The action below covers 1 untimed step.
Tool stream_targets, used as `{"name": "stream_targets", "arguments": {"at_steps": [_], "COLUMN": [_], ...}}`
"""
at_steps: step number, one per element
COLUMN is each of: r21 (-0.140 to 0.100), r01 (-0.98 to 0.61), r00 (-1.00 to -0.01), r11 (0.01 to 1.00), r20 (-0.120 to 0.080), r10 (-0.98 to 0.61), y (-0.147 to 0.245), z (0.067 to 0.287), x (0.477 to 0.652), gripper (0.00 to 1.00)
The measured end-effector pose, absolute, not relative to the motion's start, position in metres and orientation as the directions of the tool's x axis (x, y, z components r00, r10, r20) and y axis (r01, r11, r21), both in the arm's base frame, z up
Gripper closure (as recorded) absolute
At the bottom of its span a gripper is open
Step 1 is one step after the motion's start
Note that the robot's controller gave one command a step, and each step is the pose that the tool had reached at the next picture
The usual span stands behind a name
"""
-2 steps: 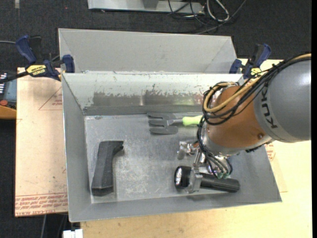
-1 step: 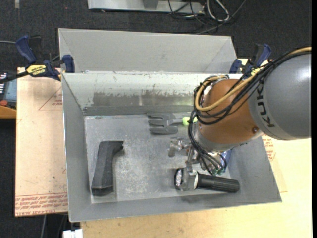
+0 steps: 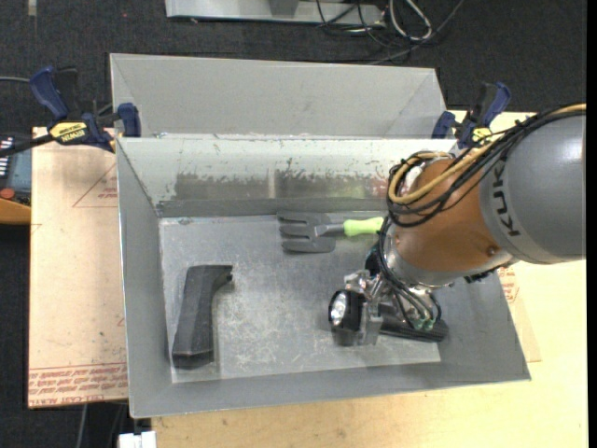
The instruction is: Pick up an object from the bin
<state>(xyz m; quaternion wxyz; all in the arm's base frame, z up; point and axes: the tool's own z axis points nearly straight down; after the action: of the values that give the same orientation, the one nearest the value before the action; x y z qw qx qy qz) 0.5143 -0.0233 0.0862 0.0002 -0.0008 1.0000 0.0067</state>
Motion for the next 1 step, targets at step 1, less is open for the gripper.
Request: {"name": "stream_targets", "arguments": {"at_steps": [1], "r21": [0.013], "r01": [-0.002], "r00": [-1.0], "r11": [1.0], "r20": [-0.001], "r10": [-0.002], "y": [-0.0233], "z": [0.0865], "x": [0.5145], "gripper": [0.0]}}
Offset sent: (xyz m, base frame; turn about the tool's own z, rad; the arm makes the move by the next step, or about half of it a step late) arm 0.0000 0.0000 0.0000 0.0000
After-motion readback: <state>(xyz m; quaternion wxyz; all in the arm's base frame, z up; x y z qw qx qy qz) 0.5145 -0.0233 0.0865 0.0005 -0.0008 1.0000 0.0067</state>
